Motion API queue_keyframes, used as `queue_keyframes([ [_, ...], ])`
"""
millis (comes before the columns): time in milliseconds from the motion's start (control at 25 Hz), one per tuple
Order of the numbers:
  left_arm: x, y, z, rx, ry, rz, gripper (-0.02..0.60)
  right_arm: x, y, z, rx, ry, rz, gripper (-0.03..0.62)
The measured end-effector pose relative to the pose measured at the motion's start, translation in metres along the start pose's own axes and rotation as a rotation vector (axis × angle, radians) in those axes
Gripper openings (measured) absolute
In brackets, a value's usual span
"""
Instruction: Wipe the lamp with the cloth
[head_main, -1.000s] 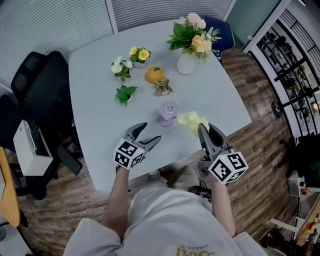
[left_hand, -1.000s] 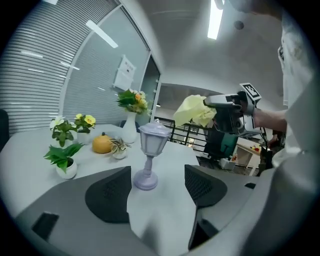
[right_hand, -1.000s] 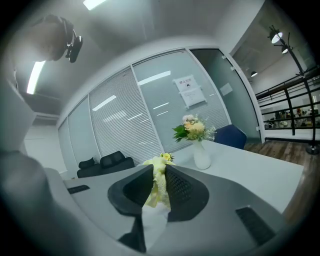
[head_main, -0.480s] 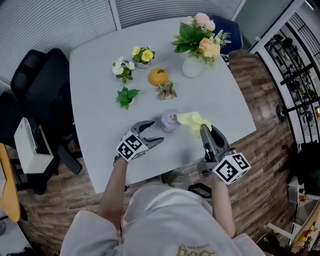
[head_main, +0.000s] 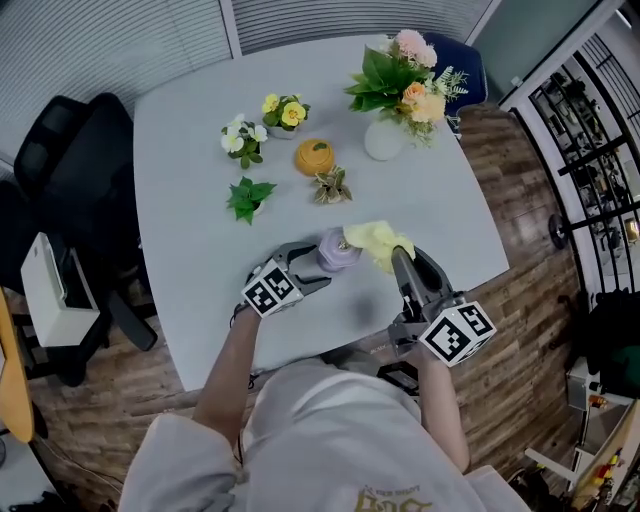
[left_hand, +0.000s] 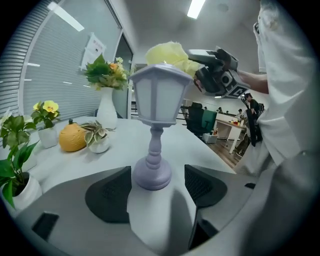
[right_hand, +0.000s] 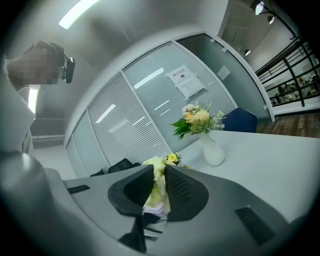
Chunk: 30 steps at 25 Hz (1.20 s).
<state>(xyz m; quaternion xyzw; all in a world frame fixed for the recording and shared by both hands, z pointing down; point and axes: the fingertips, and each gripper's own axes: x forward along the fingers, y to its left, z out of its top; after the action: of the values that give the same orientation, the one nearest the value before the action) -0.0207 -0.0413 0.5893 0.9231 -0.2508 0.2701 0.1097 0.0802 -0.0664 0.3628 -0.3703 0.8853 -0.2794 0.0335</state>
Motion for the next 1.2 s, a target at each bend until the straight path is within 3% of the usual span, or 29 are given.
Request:
queue_keyframes([
  [240, 0.013, 0.009, -0.01, 0.04, 0.053, 0.037, 0.311, 0.007, 0.003, 0.0, -0.026, 0.026, 0.002, 0.072],
  [400, 0.016, 0.007, -0.009, 0.078, 0.083, 0.022, 0.31, 0.014, -0.002, 0.001, -0.047, 0.035, -0.012, 0.072],
  [840, 0.026, 0.013, -0.002, 0.16, 0.11, 0.038, 0.31, 0.027, -0.007, -0.011, -0.073, 0.085, -0.03, 0.072],
  [1200, 0.034, 0.008, -0.009, 0.192, 0.145, 0.041, 0.305, 0.034, -0.009, -0.021, -0.154, 0.137, -0.066, 0.072],
])
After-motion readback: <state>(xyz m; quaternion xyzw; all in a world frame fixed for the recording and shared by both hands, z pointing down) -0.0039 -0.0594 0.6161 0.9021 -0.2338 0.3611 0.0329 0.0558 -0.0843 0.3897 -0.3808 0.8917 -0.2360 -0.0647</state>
